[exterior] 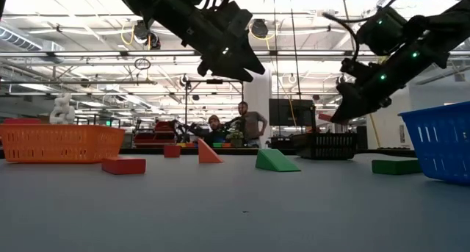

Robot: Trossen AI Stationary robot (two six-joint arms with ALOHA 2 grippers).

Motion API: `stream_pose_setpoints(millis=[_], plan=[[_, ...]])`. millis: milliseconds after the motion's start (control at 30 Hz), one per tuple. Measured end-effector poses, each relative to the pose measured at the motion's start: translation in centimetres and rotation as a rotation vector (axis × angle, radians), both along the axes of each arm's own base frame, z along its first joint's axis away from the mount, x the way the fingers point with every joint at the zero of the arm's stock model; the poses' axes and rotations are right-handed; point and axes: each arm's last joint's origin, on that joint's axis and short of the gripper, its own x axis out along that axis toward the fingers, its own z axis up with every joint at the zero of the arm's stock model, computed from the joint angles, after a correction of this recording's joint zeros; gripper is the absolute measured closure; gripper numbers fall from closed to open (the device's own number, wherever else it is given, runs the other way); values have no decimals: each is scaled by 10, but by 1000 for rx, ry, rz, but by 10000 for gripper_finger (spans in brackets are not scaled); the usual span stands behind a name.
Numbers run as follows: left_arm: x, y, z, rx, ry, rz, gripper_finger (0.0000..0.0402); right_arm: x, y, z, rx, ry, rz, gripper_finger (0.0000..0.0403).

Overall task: Sort & place blocks by color
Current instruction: Put the orange block into the black bin, then put the green block into the orange bin

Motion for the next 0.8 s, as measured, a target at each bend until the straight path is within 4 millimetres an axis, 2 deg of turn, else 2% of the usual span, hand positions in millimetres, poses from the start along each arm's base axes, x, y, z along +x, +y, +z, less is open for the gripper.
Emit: stream_pose_setpoints(millis=[167,333,367,533,600,700,800], plan=[[0,0,0,0,0,0,172,2,-4,-6,58,-7,21,286],[0,0,0,0,0,0,172,5,-5,-4,45,-44,23,280],[0,0,0,0,0,0,172,6,-5,-3,44,-52,21,263],[0,0,0,0,2,0,172,7,-6,-1,33,-77,22,129],[0,0,0,-2,5,1,172,7,-5,-1,35,-76,30,91],[0,0,-1,-4,7,2,172,7,-4,-2,60,-75,61,59],[0,0,-1,-4,9,2,172,8,-3,-2,96,-92,117,53]])
